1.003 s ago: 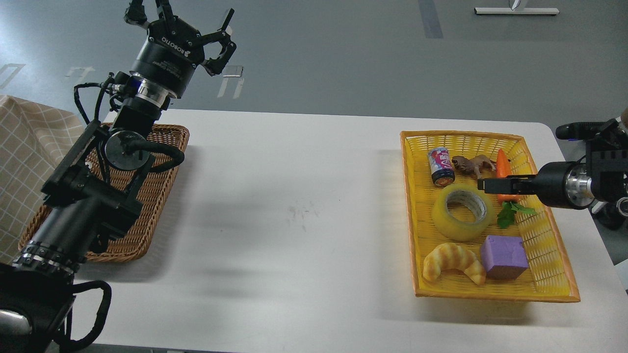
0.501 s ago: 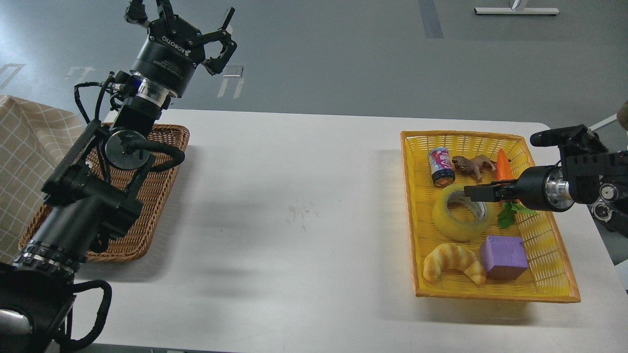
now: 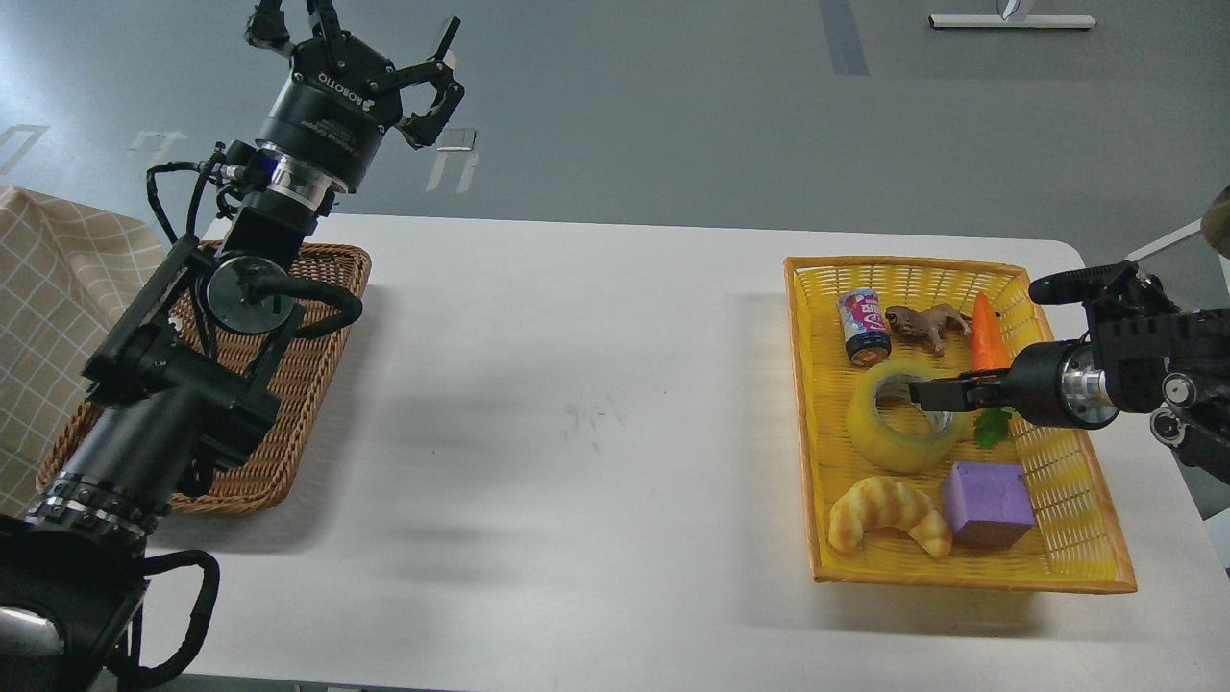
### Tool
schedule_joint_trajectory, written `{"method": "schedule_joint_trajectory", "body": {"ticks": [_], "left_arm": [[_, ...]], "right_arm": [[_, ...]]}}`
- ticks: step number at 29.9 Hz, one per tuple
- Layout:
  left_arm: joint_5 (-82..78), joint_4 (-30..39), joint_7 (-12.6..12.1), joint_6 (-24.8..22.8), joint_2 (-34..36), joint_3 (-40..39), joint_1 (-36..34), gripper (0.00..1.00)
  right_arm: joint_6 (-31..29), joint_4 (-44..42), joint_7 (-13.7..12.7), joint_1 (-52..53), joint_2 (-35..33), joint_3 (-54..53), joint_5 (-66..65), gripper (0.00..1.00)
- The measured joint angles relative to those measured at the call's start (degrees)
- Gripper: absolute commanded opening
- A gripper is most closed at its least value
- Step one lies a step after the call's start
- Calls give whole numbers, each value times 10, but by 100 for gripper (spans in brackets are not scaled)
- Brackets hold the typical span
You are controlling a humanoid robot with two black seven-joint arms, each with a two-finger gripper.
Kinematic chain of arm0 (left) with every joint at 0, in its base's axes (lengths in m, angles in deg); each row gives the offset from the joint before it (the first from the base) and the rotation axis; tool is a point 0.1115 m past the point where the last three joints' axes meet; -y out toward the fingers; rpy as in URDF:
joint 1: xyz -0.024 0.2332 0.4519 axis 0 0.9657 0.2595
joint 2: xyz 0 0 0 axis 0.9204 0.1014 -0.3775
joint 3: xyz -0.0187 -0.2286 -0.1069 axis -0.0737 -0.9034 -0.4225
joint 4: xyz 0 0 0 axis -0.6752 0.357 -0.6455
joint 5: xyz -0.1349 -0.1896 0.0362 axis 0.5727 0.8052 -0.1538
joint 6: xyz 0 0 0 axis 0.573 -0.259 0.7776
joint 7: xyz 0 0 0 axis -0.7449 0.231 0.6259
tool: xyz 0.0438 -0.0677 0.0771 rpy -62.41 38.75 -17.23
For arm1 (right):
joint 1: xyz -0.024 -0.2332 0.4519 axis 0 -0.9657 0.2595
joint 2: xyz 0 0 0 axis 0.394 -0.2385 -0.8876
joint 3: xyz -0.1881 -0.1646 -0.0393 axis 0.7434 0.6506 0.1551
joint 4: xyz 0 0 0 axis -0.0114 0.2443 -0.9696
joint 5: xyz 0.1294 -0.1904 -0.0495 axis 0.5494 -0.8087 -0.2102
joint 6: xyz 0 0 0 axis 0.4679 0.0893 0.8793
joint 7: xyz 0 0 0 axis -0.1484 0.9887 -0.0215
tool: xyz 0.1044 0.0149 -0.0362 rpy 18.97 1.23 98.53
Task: Place and transfer tape with both arms
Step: 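Lower the right gripper into the yellow tape roll's hole and grip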
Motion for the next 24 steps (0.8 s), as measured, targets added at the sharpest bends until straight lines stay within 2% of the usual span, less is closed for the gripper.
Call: {"method": "schedule_joint_trajectory", "body": {"ticks": [3, 6, 9, 12, 13, 19, 24], "left_arm": [[0, 0, 0, 0, 1, 0, 0, 98], [0, 0, 0, 0, 1, 0, 1, 98], [1, 0, 0, 0, 1, 0, 1, 98], [1, -1, 0, 0, 2, 0, 1, 98], [1, -1, 0, 0, 2, 0, 1, 98], [1, -1, 0, 0, 3, 0, 2, 98], [1, -1, 0, 0, 3, 0, 3, 98]], "right_arm": [[0, -7, 0, -1, 3, 0, -1, 78], [0, -16, 0, -2, 8, 1, -1, 70], [0, -20, 0, -3, 11, 5, -1, 55], [0, -20, 0, 1, 12, 20, -1, 49], [0, -20, 0, 2, 12, 22, -1, 38], [0, -22, 0, 2, 15, 27, 0, 0], [0, -22, 0, 6, 15, 29, 1, 0]]}}
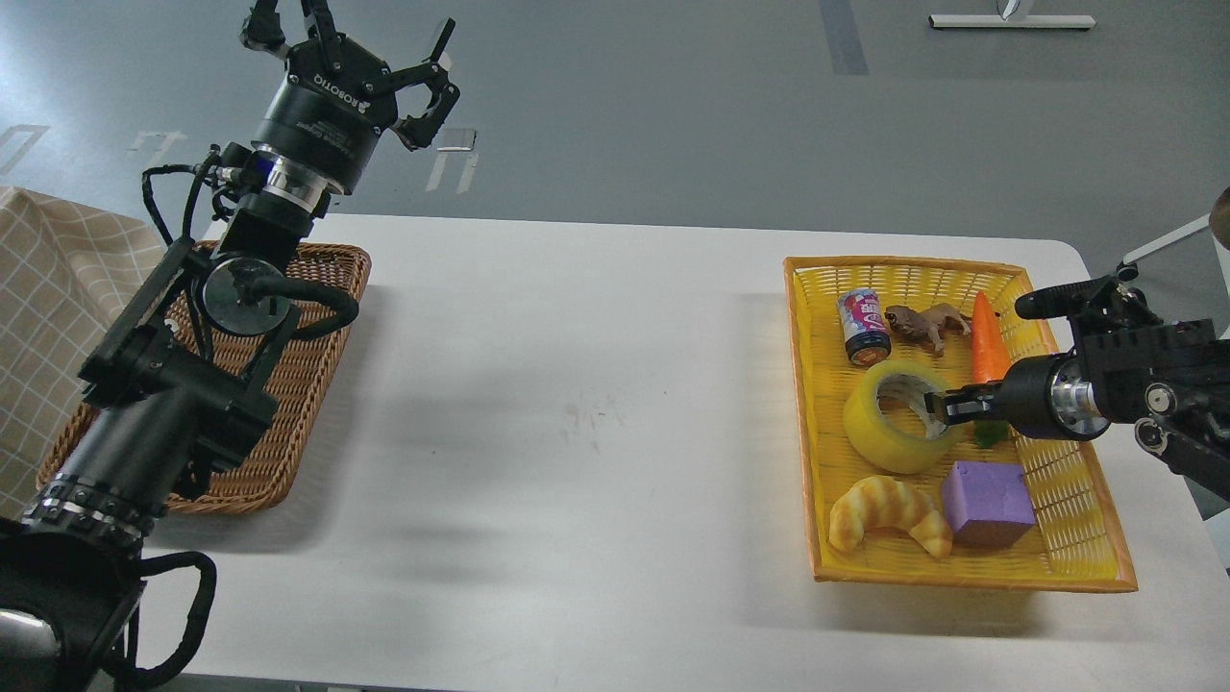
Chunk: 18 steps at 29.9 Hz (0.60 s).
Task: Place and transfer tape with both arms
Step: 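Lower the right gripper into the yellow tape roll's hole and grip, then lift the tape roll out of the tray and carry it toward the table center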
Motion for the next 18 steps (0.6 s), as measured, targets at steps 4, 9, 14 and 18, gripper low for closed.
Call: {"method": "schedule_joint_trajectory", "body": {"ticks": [4, 9, 14, 18], "left_arm": [[0, -2, 0, 0, -2, 0, 2, 98], [0, -3, 0, 0, -4, 0, 4, 98], [0, -3, 0, 0, -6, 0, 2, 98], [1, -3, 0, 0, -5, 0, 0, 98]], "right_arm": [[0, 8, 0, 15, -2, 2, 2, 0], [0, 41, 0, 50, -25, 2, 4, 0], [0, 100, 0, 93, -69, 2, 5, 0], [0, 118, 1, 134, -76, 0, 7, 0]]}}
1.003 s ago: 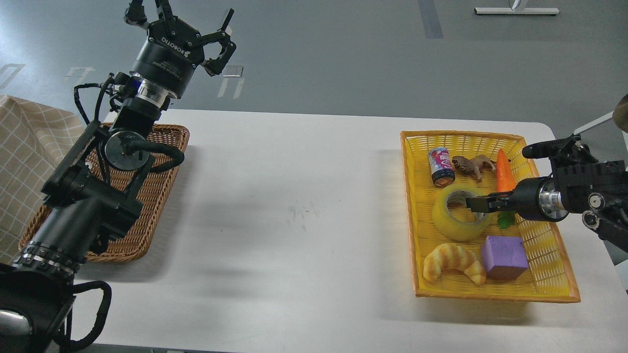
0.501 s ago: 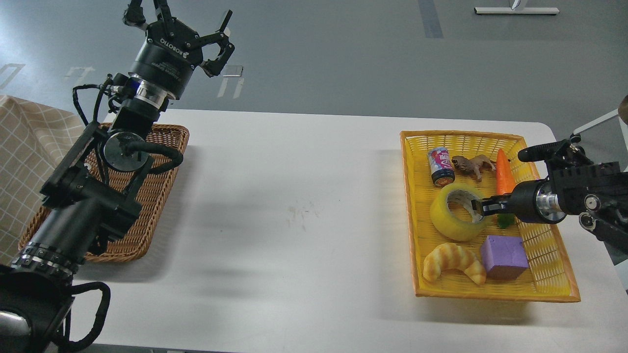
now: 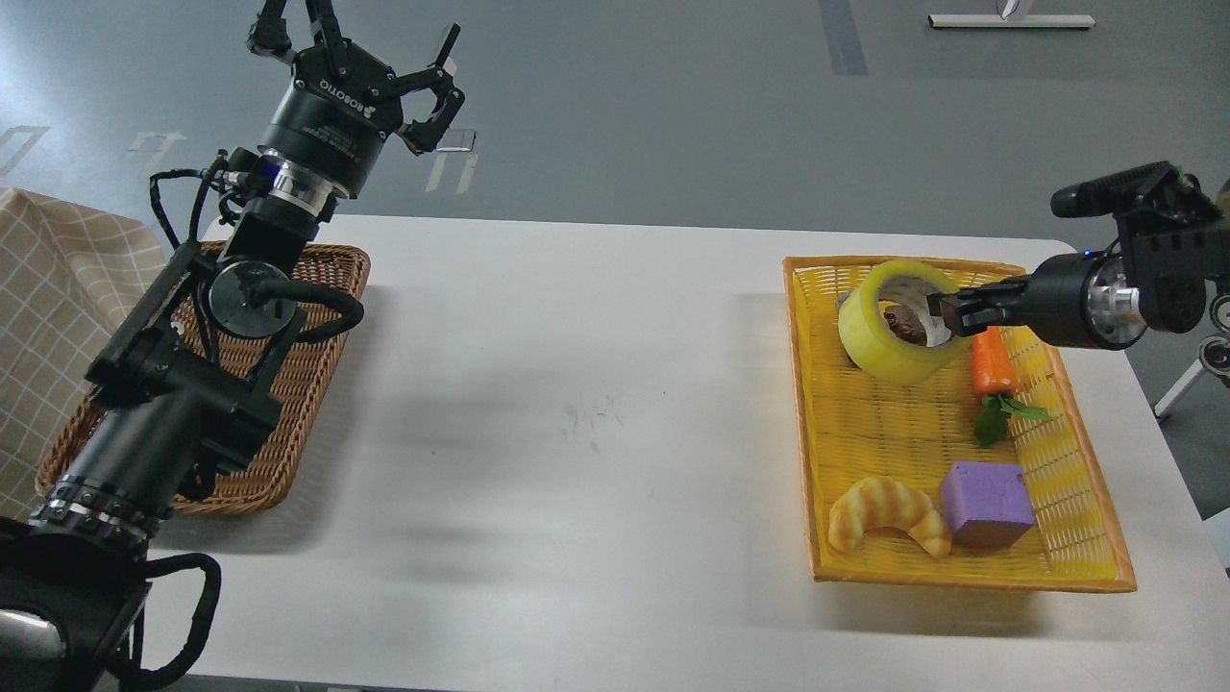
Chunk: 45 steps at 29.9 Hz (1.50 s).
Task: Place and transfer tape with both arms
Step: 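Lift the tape roll out of the tray and carry it toward the table center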
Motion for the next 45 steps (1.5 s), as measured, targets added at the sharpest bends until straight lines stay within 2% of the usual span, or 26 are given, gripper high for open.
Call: {"method": "schedule_joint_trajectory", "body": {"ticks": [5, 14, 34, 45], "left_arm": [[0, 2, 0, 0, 1, 0, 0, 98], [3, 3, 0, 0, -1, 0, 0, 98], [8, 4, 1, 0, -1, -1, 0, 98], [15, 4, 0, 0, -2, -1, -4, 98]], "right_arm": [[0, 5, 1, 44, 22, -4, 1, 0], [0, -12, 0, 67, 150, 2, 1, 0], [0, -177, 0, 88, 413, 98, -4, 0], [0, -235, 0, 84, 462, 134, -6, 0]]}}
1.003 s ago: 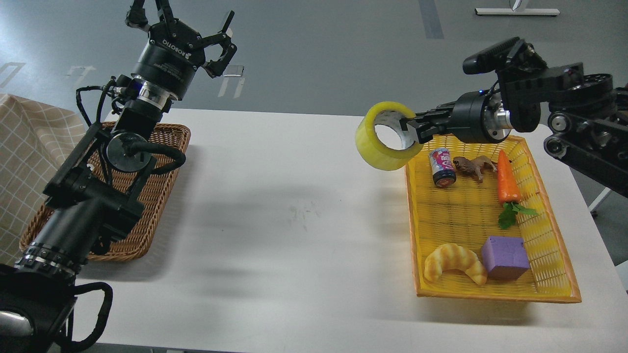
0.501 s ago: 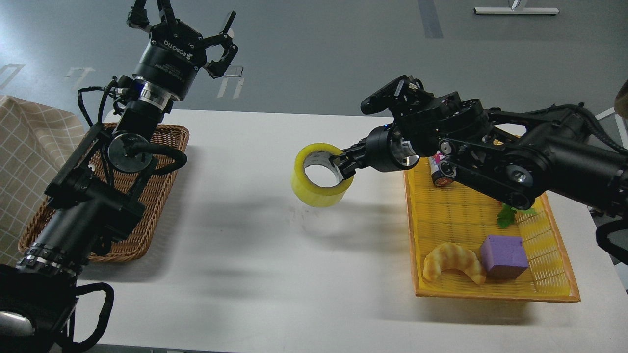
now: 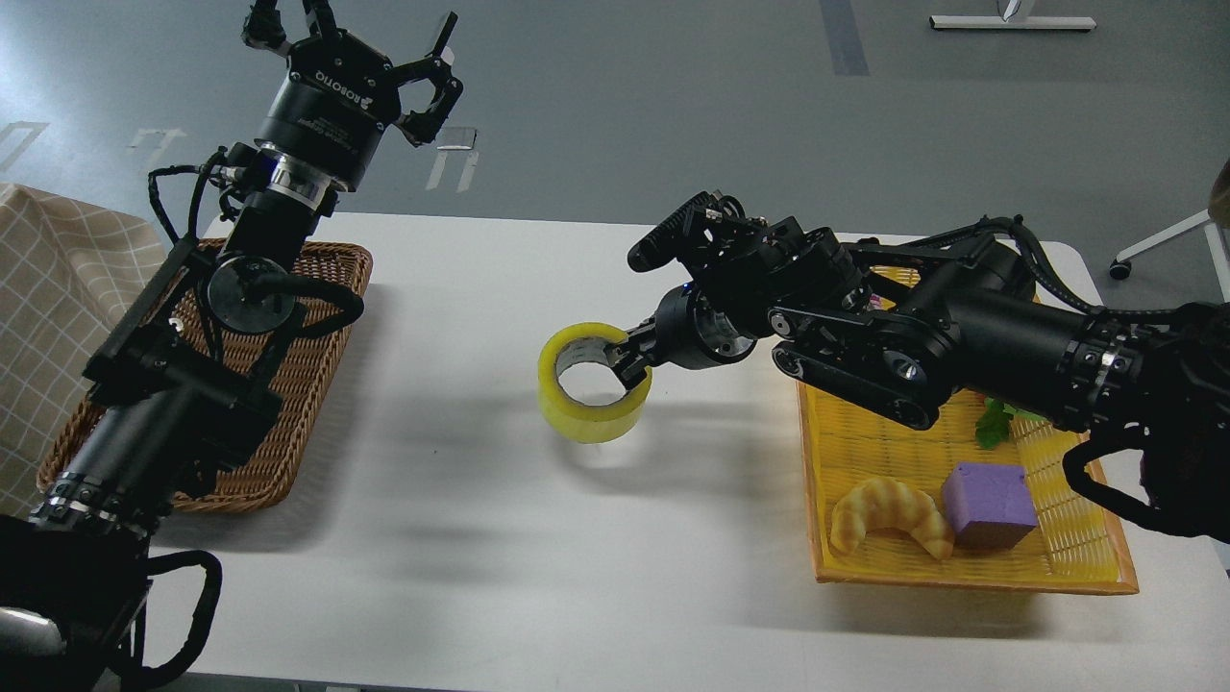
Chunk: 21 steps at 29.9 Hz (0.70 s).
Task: Place and transfer tape with both arms
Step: 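Lift the tape roll out of the tray and carry it toward the table center, then set the tape roll down on the table and release it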
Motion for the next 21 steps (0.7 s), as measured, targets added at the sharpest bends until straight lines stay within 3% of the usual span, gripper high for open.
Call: {"method": "schedule_joint_trajectory", "body": {"ticks": [21], "left_arm": [[0, 6, 0, 0, -2, 0, 0, 98]], "right_arm": [[0, -36, 0, -23, 1, 4, 3, 0]]}}
